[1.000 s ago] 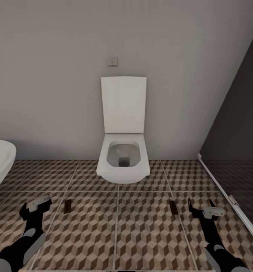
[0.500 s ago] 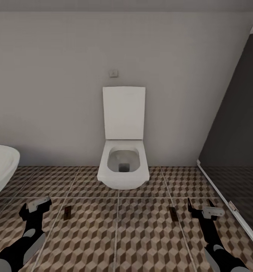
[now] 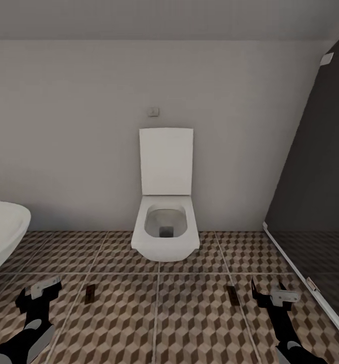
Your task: Take the four mousetraps from the cabinet in the bathroom and place them on the bathroom floor. Make sure all four end up on the same floor surface, and ensure that at least two of them are either under or directly next to the same bathroom sink.
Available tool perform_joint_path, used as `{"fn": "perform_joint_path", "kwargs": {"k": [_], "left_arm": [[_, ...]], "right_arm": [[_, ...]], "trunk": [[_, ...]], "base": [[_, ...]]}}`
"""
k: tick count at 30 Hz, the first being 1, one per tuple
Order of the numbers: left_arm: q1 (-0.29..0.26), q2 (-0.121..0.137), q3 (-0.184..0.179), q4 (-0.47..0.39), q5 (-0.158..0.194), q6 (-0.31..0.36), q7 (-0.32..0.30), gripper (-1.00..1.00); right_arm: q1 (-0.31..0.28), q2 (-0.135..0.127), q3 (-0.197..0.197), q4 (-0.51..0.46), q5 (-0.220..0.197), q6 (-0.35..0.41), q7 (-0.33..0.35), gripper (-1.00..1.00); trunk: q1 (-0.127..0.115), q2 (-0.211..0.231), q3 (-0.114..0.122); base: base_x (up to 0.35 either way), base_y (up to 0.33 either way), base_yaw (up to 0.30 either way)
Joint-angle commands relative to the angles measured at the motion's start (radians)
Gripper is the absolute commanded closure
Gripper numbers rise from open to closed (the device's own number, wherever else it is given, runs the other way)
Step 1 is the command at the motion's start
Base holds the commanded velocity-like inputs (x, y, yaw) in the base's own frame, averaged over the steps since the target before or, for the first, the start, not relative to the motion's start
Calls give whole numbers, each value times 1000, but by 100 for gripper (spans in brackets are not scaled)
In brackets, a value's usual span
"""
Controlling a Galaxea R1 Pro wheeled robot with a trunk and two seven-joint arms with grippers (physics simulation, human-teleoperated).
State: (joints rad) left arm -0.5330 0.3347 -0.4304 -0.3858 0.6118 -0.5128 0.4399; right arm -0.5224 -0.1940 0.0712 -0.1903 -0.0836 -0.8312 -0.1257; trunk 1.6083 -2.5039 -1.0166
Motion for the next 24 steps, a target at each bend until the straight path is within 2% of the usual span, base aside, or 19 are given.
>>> {"fn": "perform_joint_path", "kwargs": {"k": [1, 8, 15, 19, 24], "left_arm": [[-1, -2, -9, 17, 5, -2, 4, -100], [-1, -45, -4, 168, 9, -1, -71, -100], [-1, -92, 1, 313, 20, 22, -121, -100], [0, -115, 2, 404, 24, 59, -140, -100], [9, -125, 4, 446, 26, 123, -169, -100]], "right_arm": [[-1, 2, 8, 17, -7, 4, -2, -100], [-1, 26, 10, 123, 13, 94, 8, -100], [-1, 42, 10, 200, 64, 234, 80, -100], [-1, 45, 9, 233, 81, 311, 116, -100], [3, 48, 9, 255, 87, 376, 130, -100]], "trunk": [[-1, 0, 3], [-4, 2, 30], [-7, 3, 57], [-12, 11, 72], [-31, 46, 88]], "base": [[0, 0, 0], [0, 0, 0], [0, 0, 0], [0, 0, 0], [0, 0, 0]]}}
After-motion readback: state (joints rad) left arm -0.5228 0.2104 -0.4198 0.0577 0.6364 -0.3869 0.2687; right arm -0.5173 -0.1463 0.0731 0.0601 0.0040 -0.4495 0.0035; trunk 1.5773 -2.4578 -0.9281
